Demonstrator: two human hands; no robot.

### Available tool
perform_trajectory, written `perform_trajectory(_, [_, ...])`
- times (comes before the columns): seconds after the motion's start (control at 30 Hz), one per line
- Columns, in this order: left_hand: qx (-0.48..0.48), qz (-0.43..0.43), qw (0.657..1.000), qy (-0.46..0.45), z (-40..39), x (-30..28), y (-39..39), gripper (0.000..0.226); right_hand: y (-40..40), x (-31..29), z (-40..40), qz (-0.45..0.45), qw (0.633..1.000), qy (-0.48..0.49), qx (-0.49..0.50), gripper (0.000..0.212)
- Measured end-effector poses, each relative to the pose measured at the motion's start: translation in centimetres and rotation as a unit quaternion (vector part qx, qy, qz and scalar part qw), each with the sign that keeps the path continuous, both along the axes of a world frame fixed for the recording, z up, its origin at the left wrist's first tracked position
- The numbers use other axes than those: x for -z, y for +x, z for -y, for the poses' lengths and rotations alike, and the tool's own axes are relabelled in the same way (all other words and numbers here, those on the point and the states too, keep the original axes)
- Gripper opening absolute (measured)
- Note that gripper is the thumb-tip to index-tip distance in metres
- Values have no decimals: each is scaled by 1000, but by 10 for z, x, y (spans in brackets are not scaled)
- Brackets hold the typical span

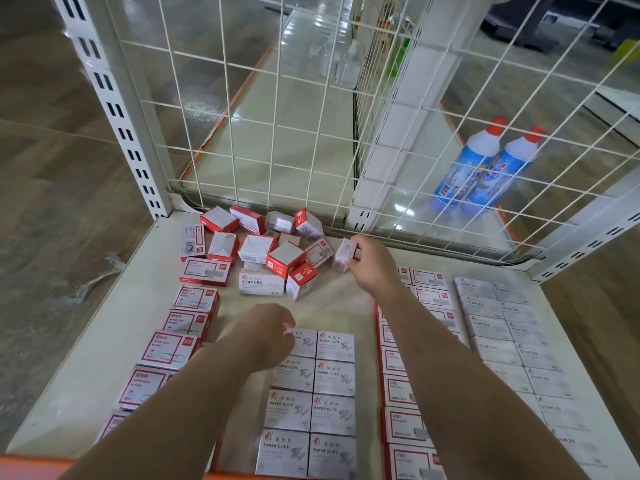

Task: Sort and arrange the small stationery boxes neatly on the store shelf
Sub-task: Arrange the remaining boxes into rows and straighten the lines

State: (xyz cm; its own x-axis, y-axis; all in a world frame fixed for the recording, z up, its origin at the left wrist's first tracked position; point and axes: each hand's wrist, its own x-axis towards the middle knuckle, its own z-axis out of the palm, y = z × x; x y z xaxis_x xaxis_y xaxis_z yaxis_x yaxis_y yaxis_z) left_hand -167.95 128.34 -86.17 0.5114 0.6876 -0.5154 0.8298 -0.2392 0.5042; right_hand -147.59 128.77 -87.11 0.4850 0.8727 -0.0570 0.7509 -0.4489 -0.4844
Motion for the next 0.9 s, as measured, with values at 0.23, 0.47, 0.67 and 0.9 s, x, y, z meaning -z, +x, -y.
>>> perform_trajectory(0.23, [-23,33,999,-6,0,-7,7,43,3,-10,26,-60,994,91,23,31])
perform_trajectory(0.47, [-35,103,992,56,2,-24,19,68,-18,-39,67,-245,956,150,66,19])
perform_trajectory(0.67, [-54,187,977,84,7,-36,24,46,-41,-47,84,-367,913,133,119,20])
perform_trajectory(0.9, [-64,223,966,112,8,-40,23,23,-52,-45,92,-407,892,144,136,17])
